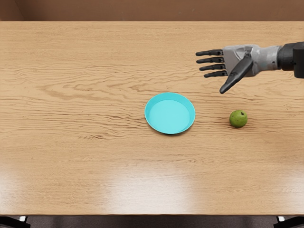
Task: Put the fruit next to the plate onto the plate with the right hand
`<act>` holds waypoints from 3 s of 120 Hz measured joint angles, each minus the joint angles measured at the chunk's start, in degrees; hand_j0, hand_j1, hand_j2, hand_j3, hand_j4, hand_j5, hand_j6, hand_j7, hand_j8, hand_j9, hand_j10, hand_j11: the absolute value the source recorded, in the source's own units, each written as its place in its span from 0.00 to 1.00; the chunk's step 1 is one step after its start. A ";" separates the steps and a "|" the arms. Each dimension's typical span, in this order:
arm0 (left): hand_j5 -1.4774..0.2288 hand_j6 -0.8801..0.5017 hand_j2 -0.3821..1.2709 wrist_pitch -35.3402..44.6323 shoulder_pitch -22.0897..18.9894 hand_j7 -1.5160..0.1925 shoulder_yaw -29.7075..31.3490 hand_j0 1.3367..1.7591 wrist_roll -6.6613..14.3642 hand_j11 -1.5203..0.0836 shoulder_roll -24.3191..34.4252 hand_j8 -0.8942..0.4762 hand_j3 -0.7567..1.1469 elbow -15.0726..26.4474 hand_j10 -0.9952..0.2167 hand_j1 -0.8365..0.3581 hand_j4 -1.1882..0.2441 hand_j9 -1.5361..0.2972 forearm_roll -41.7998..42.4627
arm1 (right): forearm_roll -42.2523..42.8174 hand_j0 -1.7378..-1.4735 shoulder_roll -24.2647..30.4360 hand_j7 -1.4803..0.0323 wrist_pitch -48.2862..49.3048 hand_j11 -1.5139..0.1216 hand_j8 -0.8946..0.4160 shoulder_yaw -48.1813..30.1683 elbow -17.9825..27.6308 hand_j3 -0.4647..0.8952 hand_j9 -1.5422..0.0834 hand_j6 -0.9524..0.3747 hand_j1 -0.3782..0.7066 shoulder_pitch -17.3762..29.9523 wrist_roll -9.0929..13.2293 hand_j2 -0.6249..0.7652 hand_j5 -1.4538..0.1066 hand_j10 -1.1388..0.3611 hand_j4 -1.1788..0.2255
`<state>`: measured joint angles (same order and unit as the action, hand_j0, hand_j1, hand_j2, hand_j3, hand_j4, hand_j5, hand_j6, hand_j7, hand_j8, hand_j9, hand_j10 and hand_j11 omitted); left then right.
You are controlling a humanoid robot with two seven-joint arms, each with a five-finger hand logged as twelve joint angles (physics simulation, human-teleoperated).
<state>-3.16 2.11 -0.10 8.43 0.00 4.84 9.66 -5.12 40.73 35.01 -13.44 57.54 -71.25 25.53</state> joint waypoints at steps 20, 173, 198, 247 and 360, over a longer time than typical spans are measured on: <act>0.85 0.62 0.23 0.00 0.00 0.87 0.00 0.76 0.00 0.93 0.00 0.64 0.40 0.00 0.80 0.97 0.81 0.82 -0.01 | 0.22 0.30 0.23 0.98 0.01 0.93 0.68 -0.11 0.58 0.34 0.95 0.72 0.03 -0.11 0.26 0.45 0.93 0.76 0.84; 0.85 0.62 0.23 0.00 0.00 0.87 -0.01 0.76 0.00 0.93 0.00 0.64 0.40 0.00 0.80 0.97 0.81 0.82 -0.01 | 48.42 0.30 12.04 0.82 -40.36 0.78 0.54 4.97 24.83 0.34 0.80 0.58 0.22 12.82 -6.94 0.43 0.78 0.64 0.71; 0.85 0.62 0.23 0.00 0.00 0.87 -0.01 0.76 0.00 0.93 0.00 0.64 0.40 0.00 0.80 0.97 0.81 0.82 0.00 | 50.66 0.30 10.71 0.78 -44.93 0.74 0.50 5.05 26.82 0.34 0.76 0.54 0.28 14.92 -6.92 0.42 0.74 0.60 0.67; 0.85 0.62 0.23 0.00 0.00 0.87 -0.01 0.76 0.00 0.93 0.00 0.64 0.40 0.00 0.80 0.97 0.81 0.82 -0.01 | 54.34 0.30 10.29 0.71 -49.14 0.67 0.44 6.01 28.82 0.34 0.69 0.47 0.38 18.05 -6.89 0.41 0.67 0.54 0.61; 0.85 0.62 0.23 0.00 0.00 0.87 -0.01 0.76 0.00 0.93 0.00 0.64 0.40 0.00 0.80 0.97 0.81 0.82 -0.01 | 58.44 0.30 8.50 0.64 -52.92 0.61 0.38 6.23 31.13 0.34 0.63 0.42 0.46 20.75 -6.81 0.40 0.60 0.50 0.56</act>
<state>-3.17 2.11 -0.10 8.43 0.00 4.84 9.66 53.32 49.23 -17.91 -7.20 88.66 -50.50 18.72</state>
